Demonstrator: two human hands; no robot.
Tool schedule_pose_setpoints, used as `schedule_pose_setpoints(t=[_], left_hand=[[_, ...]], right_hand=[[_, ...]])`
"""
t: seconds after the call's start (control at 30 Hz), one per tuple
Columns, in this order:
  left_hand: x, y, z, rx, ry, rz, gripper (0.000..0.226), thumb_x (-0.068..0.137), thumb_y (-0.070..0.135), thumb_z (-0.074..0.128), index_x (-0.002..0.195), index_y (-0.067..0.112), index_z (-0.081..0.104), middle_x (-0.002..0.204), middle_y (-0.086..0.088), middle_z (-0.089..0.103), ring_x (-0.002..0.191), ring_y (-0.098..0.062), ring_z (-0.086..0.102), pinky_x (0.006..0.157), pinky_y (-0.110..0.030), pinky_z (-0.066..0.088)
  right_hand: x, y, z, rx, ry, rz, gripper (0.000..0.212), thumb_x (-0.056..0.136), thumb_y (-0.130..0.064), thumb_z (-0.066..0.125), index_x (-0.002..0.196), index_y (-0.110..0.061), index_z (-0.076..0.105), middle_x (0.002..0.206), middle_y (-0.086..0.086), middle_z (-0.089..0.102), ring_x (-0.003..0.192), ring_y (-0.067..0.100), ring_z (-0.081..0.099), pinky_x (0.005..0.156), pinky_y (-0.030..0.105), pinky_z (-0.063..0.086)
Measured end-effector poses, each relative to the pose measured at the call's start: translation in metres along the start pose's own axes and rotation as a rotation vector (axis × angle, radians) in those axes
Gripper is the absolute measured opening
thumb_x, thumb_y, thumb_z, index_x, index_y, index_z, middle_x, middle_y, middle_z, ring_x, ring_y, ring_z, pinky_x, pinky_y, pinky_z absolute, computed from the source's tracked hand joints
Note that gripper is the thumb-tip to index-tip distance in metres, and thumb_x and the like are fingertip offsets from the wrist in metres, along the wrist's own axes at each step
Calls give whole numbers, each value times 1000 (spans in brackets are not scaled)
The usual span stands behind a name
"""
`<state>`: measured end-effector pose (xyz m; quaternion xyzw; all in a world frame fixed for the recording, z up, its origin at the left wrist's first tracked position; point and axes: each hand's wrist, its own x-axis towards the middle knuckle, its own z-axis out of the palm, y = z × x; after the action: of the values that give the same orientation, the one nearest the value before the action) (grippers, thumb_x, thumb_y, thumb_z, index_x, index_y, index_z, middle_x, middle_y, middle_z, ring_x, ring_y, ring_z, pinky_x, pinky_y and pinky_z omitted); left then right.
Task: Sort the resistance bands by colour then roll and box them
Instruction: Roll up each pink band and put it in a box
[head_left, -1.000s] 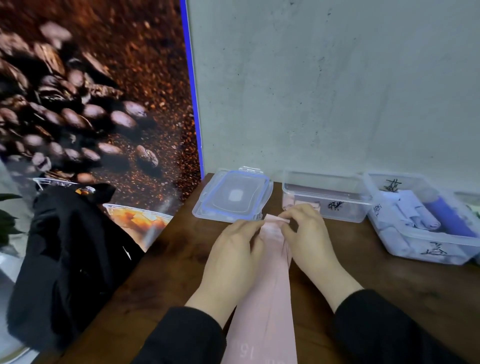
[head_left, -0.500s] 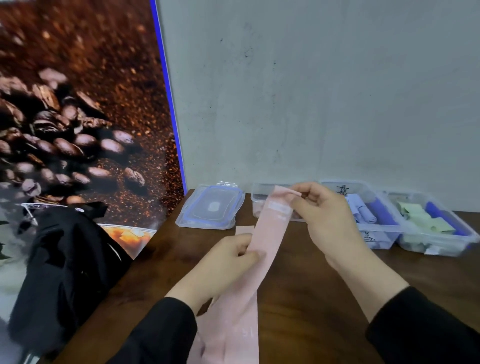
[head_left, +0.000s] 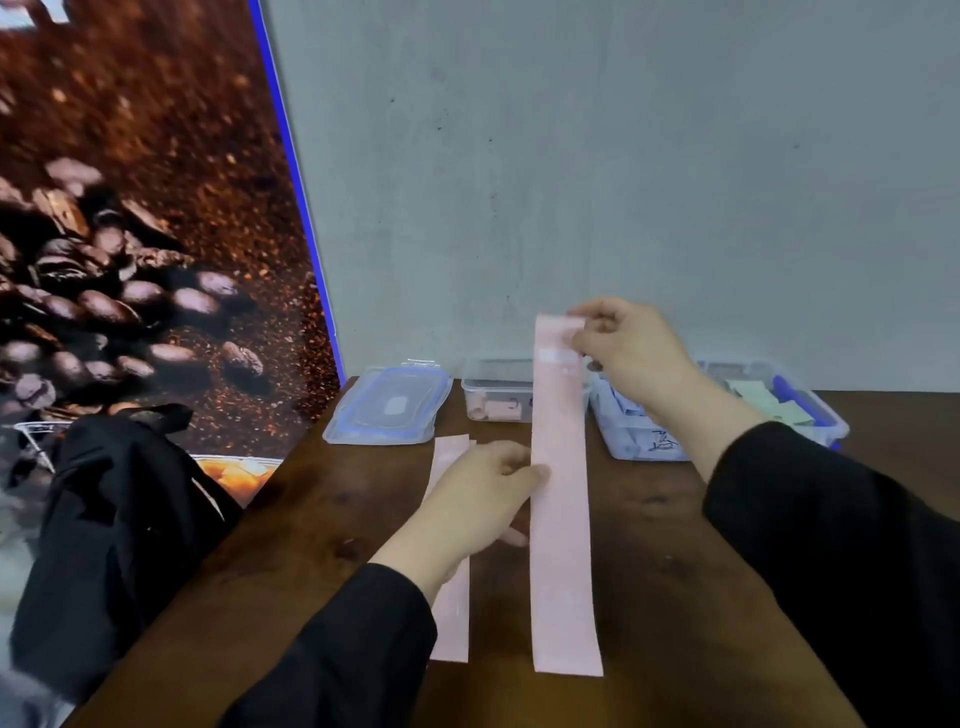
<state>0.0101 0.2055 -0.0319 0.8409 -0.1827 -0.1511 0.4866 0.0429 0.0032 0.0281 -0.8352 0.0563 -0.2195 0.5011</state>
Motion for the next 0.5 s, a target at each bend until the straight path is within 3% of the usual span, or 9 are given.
schedule_pose_setpoints(t=[0.1, 0.2, 0.27, 0.33, 0.43, 0.5], left_hand=[[8, -24, 6, 417, 154, 46, 38, 102, 36, 51, 139, 28, 54, 128, 4, 65, 109, -13, 64, 94, -20, 48], [1, -47, 14, 631, 124, 166, 35, 104, 35, 49, 137, 31, 57, 127, 8, 65, 111, -10, 62, 95, -20, 47], [0, -58, 19, 776, 89, 282, 35, 104, 36, 46, 137, 32, 57, 128, 10, 64, 111, -8, 61, 99, -22, 47], [1, -69, 22, 836, 36, 373, 35, 104, 39, 45, 137, 34, 58, 130, 12, 63, 113, -7, 59, 101, -22, 44], [4, -82, 25, 853, -16, 432, 36, 103, 44, 46, 135, 37, 59, 136, 16, 58, 120, -4, 53, 106, -25, 40], [4, -88, 26, 831, -37, 441, 36, 101, 47, 47, 134, 39, 59, 138, 19, 55, 124, -2, 48, 109, -25, 34]], right_hand=[[-18, 45, 11, -326, -98, 115, 53, 95, -27, 71, 144, -18, 53, 133, -1, 60, 115, 18, 58, 90, 25, 42], [-68, 77, 20, -347, -138, 161, 42, 96, -36, 69, 135, -22, 61, 117, -9, 63, 104, 9, 58, 87, 23, 40], [-103, 92, 25, -426, -191, 123, 34, 98, -39, 65, 130, -29, 64, 120, -13, 62, 104, 3, 56, 89, 20, 42], [-127, 102, 28, -515, -265, 40, 34, 100, -39, 61, 133, -35, 62, 134, -17, 59, 113, -6, 51, 99, 15, 38], [-147, 113, 27, -590, -412, -73, 42, 101, -44, 54, 143, -41, 52, 150, -30, 42, 130, -23, 27, 118, 14, 14], [-158, 116, 22, -538, -398, -95, 41, 100, -49, 52, 141, -47, 51, 148, -37, 37, 129, -30, 23, 118, 13, 14]])
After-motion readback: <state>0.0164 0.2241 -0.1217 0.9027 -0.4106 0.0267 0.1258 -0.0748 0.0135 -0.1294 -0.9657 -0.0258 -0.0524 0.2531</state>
